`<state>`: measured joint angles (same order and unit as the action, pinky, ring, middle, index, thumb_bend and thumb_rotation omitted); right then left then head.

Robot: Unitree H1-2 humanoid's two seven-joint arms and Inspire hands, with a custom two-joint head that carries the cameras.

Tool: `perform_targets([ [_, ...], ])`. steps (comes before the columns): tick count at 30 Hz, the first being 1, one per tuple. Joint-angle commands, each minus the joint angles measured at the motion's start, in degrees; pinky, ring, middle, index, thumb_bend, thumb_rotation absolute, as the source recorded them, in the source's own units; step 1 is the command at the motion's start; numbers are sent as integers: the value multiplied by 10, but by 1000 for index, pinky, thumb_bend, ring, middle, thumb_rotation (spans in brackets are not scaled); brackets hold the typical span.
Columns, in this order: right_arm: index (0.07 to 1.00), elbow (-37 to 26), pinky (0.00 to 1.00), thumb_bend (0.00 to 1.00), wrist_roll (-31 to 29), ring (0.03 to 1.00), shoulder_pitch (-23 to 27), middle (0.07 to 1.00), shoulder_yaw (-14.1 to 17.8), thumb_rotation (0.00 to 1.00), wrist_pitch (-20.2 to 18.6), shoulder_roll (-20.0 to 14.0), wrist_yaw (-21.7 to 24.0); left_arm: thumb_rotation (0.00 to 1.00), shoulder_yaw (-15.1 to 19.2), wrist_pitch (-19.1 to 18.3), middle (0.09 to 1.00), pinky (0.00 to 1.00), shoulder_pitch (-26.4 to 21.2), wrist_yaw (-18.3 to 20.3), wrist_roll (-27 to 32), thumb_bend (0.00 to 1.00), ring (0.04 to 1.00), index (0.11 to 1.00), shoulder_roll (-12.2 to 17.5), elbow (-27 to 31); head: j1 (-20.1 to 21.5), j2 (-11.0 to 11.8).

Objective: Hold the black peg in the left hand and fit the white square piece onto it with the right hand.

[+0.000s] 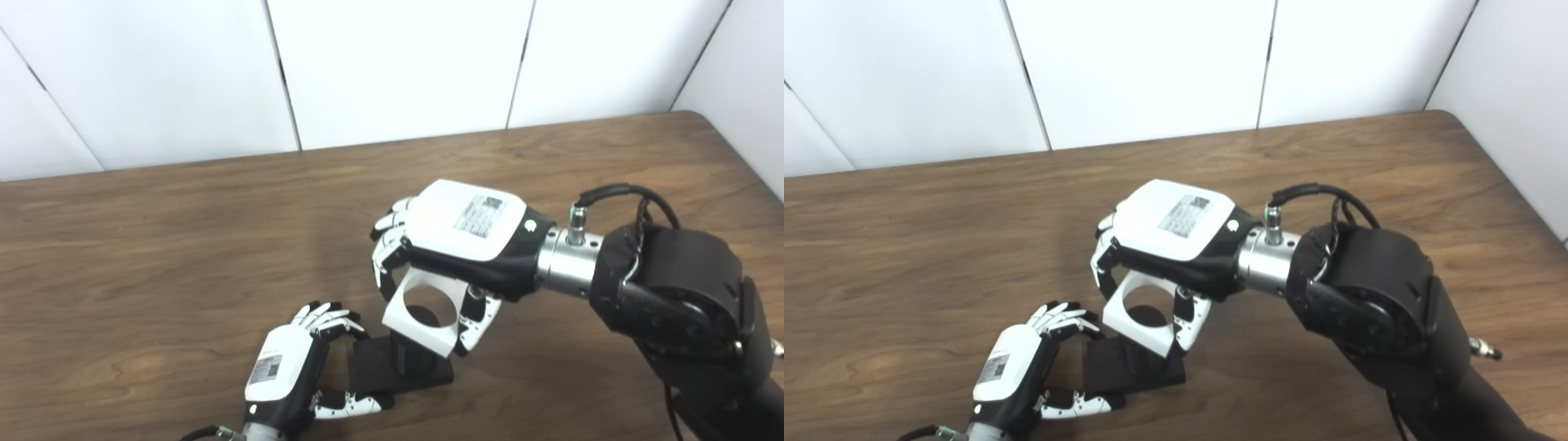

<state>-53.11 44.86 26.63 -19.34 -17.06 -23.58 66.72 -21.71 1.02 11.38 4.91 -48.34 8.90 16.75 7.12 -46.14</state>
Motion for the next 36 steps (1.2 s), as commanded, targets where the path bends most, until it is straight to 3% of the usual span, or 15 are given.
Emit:
perform_targets([
  [1, 481, 0, 866, 525, 7, 852, 12, 730, 5, 135, 16, 3, -6, 47, -7, -3, 787, 933, 1, 11, 0, 520, 884, 485, -2, 9, 0, 0],
  [13, 481, 14, 874, 525, -5, 856, -5, 736, 13, 132, 18, 12, -21, 48, -11, -11, 791, 940, 0, 17, -6, 520, 887, 485, -3, 15, -3, -4],
  [36, 481, 35, 887, 525, 13, 847, -34, 728, -5, 133, 41, 34, -28, 48, -16, -25, 788, 938, 4, 25, -9, 520, 885, 485, -7, 32, -9, -15],
])
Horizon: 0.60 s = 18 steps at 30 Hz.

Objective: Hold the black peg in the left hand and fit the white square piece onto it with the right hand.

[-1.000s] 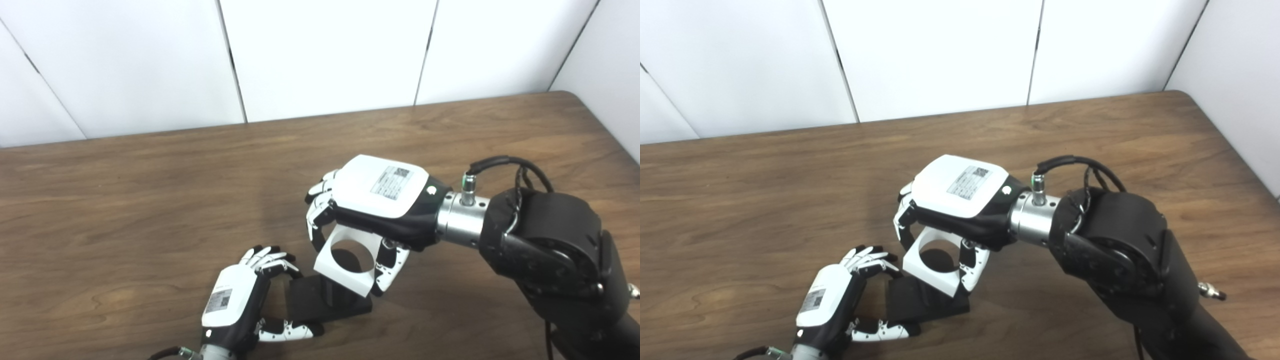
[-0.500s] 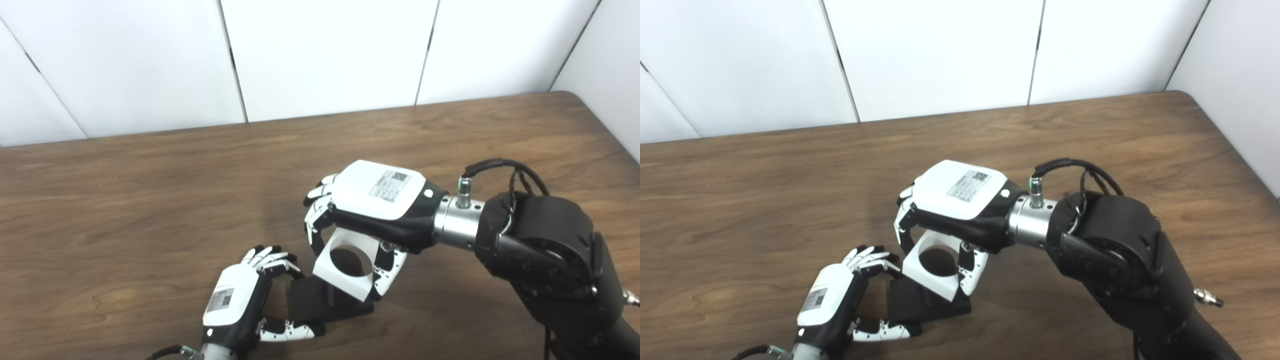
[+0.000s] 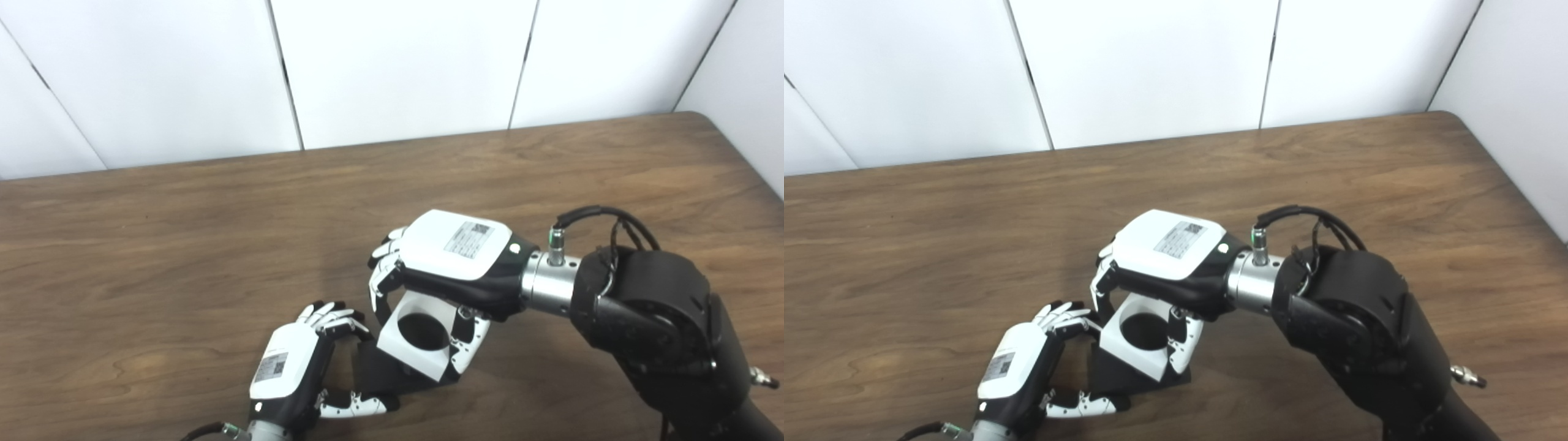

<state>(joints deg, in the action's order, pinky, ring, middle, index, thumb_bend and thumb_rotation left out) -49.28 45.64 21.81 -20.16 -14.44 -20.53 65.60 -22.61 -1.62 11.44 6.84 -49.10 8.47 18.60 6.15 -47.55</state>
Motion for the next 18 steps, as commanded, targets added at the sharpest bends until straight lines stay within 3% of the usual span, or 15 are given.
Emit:
perform_targets([
  [1, 481, -3, 887, 525, 5, 846, 14, 727, 3, 133, 15, 4, -17, 48, -7, 2, 788, 938, 3, 6, -1, 520, 885, 485, -3, 15, 0, -1],
  [18, 481, 13, 881, 525, 12, 858, 10, 735, 7, 133, 26, 10, -24, 49, -8, -1, 787, 939, 4, 10, -2, 520, 885, 485, -4, 18, -1, -2],
])
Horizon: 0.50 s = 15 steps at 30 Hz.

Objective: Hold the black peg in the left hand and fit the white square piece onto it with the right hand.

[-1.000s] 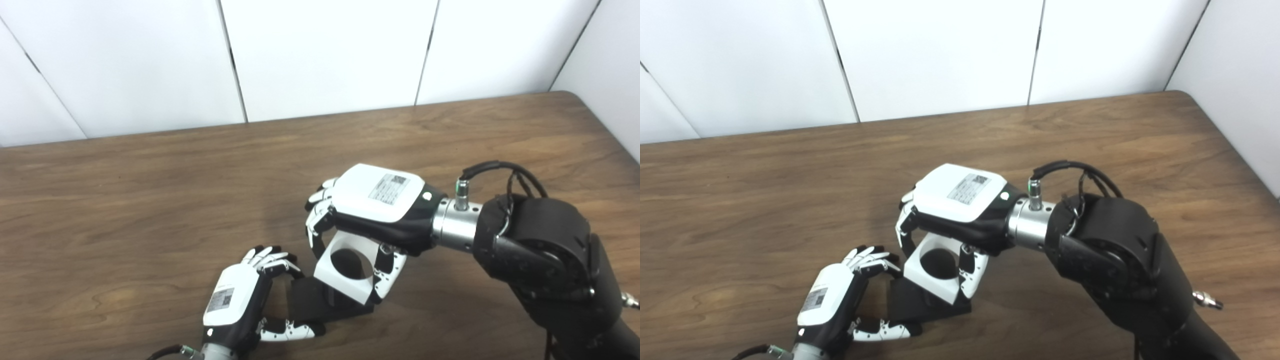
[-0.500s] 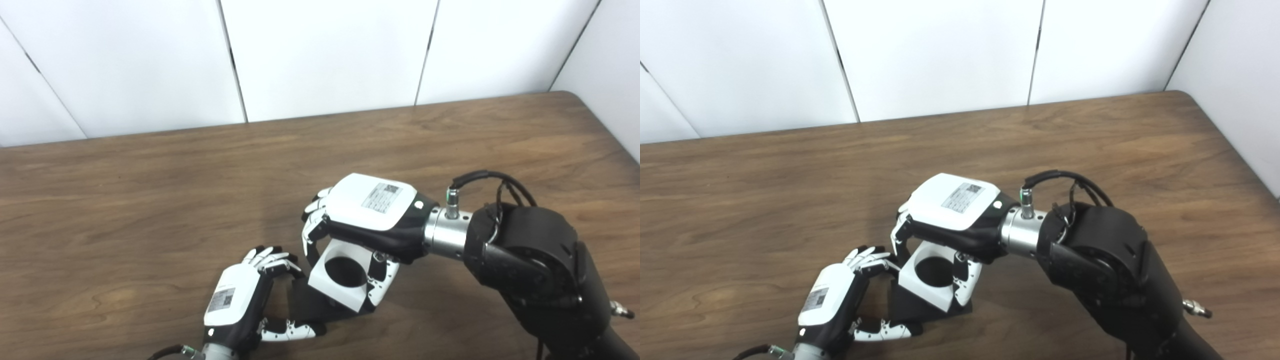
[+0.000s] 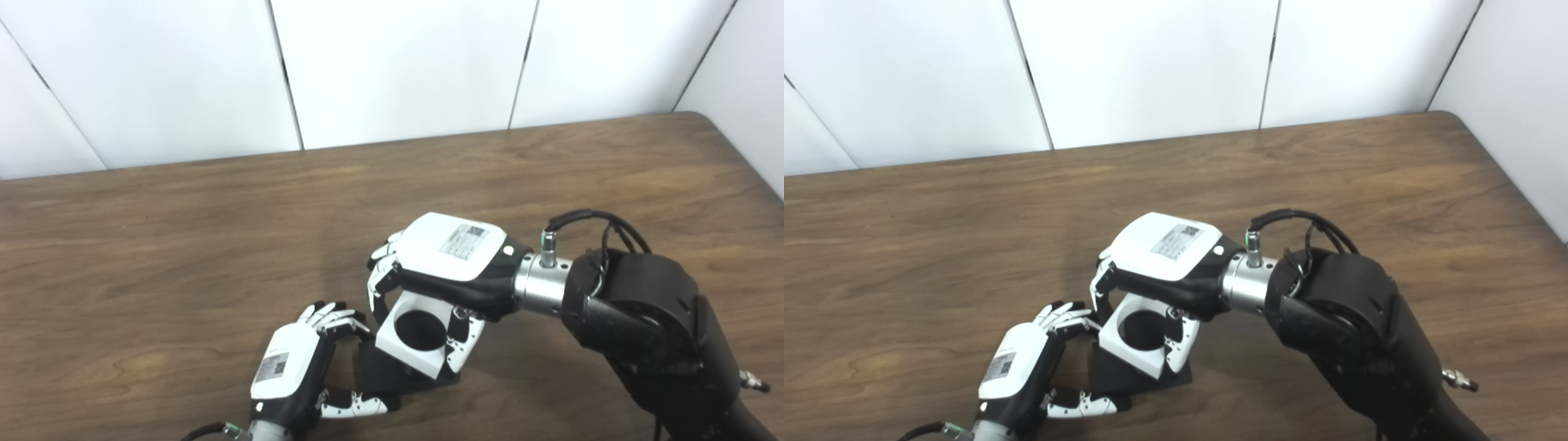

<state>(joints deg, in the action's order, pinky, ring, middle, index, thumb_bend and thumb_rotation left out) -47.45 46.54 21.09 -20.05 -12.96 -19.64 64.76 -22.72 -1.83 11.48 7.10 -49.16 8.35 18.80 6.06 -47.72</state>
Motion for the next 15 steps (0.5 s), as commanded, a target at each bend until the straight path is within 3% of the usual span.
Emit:
perform_targets([
  [1, 481, -5, 882, 525, 4, 858, 17, 735, 6, 133, 12, 1, -15, 49, -7, 0, 787, 938, 3, 7, -2, 520, 885, 485, -3, 16, 1, 0],
  [15, 482, 17, 897, 525, -1, 868, 22, 740, 14, 133, 22, -10, -22, 49, -8, 1, 787, 939, 4, 7, 0, 520, 885, 485, -4, 16, 2, -1],
])
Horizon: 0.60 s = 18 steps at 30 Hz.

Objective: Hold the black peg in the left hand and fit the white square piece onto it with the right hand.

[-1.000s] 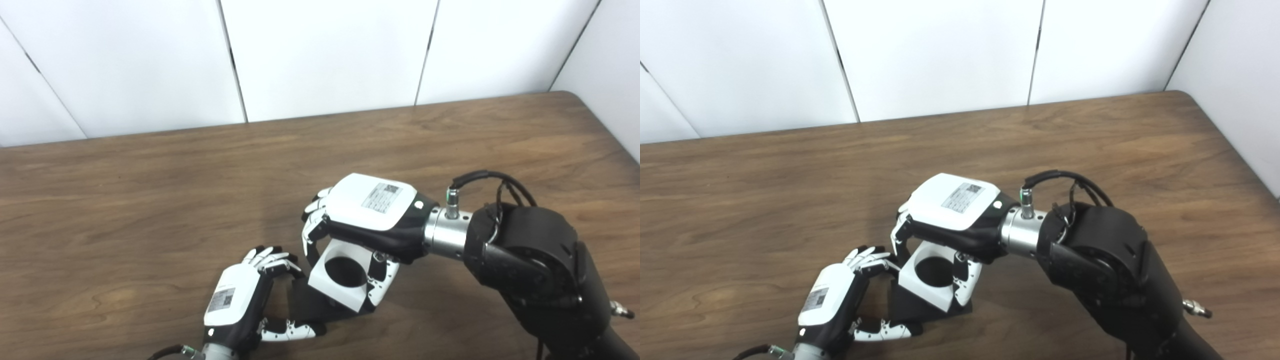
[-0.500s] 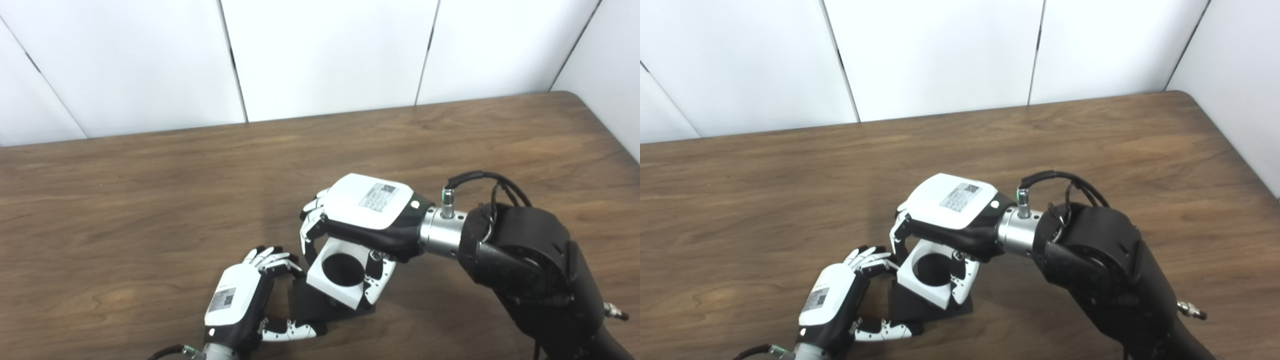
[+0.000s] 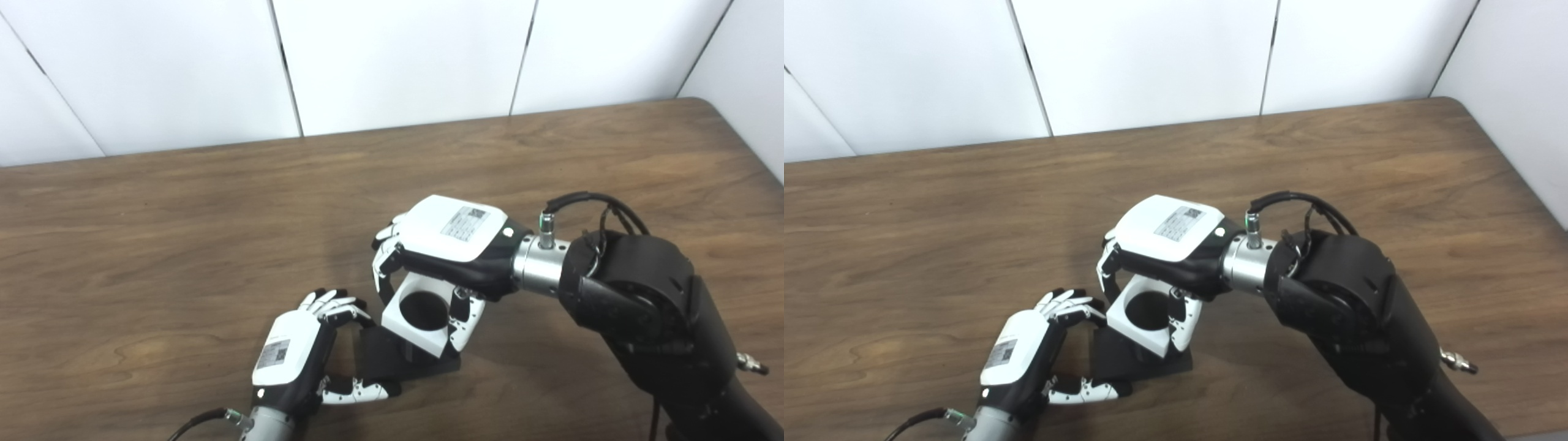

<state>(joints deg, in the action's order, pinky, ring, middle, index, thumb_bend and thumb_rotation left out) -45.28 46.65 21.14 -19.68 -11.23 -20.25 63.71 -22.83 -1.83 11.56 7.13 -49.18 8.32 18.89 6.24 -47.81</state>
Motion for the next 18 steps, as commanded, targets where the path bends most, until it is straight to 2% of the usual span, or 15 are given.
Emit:
perform_targets([
  [1, 482, -5, 904, 525, -2, 872, 22, 743, 10, 133, 4, -4, -10, 49, -6, 1, 786, 939, 3, 6, 0, 520, 885, 485, -3, 15, 0, -1],
  [9, 482, 6, 876, 525, -2, 863, 15, 734, 9, 133, 17, -6, -25, 49, -6, -2, 787, 943, 3, 9, -2, 520, 887, 485, -5, 16, 0, -1],
  [18, 482, 11, 873, 525, -7, 865, 10, 737, 8, 132, 14, -4, -28, 48, -6, -3, 786, 947, 4, 11, -3, 520, 886, 485, -6, 19, 0, -3],
])
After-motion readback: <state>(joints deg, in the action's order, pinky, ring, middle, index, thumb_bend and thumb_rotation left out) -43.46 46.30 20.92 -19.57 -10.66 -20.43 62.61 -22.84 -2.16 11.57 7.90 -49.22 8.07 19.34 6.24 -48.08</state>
